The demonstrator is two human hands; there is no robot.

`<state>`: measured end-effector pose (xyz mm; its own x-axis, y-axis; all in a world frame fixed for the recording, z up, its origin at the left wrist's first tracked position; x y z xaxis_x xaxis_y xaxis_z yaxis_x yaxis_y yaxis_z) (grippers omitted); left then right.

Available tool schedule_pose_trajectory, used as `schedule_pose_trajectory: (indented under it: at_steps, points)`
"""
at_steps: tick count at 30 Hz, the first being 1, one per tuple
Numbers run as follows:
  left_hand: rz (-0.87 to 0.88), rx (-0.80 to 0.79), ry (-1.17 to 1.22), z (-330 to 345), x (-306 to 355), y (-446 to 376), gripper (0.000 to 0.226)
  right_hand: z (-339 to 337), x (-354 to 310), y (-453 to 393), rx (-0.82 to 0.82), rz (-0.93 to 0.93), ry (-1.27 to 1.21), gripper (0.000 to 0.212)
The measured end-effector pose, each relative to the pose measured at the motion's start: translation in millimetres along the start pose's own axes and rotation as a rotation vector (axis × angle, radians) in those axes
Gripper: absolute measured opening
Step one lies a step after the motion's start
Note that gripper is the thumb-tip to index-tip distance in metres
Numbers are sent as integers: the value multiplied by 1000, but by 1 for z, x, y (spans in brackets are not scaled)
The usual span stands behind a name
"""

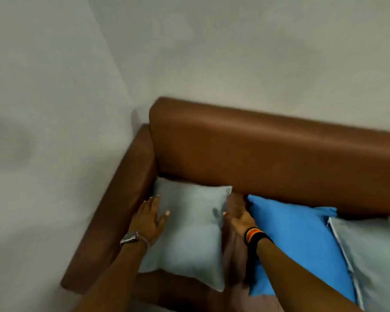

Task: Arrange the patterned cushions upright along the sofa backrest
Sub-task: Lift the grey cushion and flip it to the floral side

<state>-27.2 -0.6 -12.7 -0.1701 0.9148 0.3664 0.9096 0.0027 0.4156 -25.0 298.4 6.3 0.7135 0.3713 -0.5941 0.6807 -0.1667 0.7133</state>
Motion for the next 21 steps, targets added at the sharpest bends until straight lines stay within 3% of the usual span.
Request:
schedule_pose_trajectory:
  at_steps: [4, 7, 9, 13, 16, 19, 21]
  points:
    - [-221, -125, 149, 68, -58, -14, 95, 59, 59, -44, -73, 95, -159, 69]
    - [-320, -122, 373, 114, -85, -28, 100, 99, 109, -74, -94, 133, -204, 85]
    - [-376, -88, 523, 121, -92, -34, 112, 114, 128, -83, -106, 128, -243, 90]
    - [-410, -146, 664, 113, -94, -46, 105, 116, 132, -80, -20, 94, -330, 93]
    - [-397, -229, 680, 74, -99, -50, 80, 85, 106, -53, -12, 72, -371, 73]
    - [-457, -234, 816, 30, -108, -72, 61, 33, 92, -40, 42, 57, -431, 20]
    - [-424, -161, 941, 4, -91, -82, 50, 2, 79, -43, 79, 64, -468, 16]
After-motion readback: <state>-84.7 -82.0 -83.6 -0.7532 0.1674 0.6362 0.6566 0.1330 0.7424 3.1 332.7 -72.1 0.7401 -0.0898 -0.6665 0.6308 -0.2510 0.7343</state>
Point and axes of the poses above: each hand's wrist, its own y-axis away from the middle knuckle, its own z-axis out of the palm, x = y × z, the point moved 3 cm from there along -y, towards the middle knuckle, and after that the axes turned 1 degree about z, right-handed, at the moved point
